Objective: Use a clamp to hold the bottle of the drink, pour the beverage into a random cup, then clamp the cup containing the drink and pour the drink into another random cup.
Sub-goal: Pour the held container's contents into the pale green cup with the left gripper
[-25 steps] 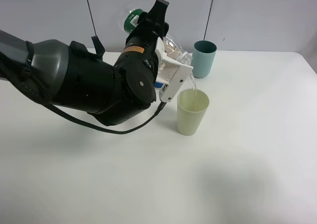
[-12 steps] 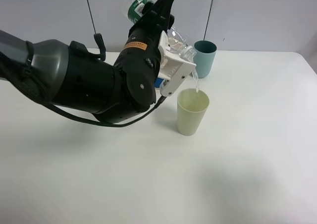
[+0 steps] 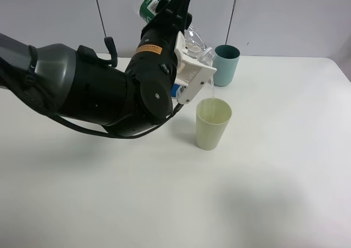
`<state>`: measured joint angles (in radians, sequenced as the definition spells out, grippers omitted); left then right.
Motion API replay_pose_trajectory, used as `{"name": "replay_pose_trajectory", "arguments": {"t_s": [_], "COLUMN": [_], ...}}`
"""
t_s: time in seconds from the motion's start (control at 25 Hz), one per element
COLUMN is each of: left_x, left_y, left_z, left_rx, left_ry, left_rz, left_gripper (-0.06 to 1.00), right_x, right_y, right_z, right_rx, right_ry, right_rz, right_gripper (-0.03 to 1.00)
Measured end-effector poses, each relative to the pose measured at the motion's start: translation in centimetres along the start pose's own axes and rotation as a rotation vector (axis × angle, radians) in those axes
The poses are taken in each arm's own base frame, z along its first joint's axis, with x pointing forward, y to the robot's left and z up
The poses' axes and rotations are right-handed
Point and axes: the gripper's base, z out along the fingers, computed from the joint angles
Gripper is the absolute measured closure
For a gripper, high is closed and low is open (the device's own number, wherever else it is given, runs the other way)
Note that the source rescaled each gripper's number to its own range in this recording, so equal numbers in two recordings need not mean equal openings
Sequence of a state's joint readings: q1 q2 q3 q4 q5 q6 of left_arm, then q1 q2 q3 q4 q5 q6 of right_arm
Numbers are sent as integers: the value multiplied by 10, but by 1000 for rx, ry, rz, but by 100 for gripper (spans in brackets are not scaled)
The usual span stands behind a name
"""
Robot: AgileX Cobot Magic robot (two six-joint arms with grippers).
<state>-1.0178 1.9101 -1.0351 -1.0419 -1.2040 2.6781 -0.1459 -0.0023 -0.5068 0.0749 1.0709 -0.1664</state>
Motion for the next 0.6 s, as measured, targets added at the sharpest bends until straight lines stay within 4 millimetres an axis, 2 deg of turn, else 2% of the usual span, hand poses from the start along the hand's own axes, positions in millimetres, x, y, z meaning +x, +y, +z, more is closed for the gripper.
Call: {"name": "replay_pose_trajectory", "arguments": {"t_s": [0.6], "left_x": [-3], "left_y": [5], "left_z": [0], "left_rx": [-59], "left_ry": [-29], "left_rz": [25], "left_gripper": [88], "right_x": [0], "right_y": [0], "right_z": [0], "right_rx": [0], "right_ry": [0], "right_rz": [0], "right_gripper": [-3]}}
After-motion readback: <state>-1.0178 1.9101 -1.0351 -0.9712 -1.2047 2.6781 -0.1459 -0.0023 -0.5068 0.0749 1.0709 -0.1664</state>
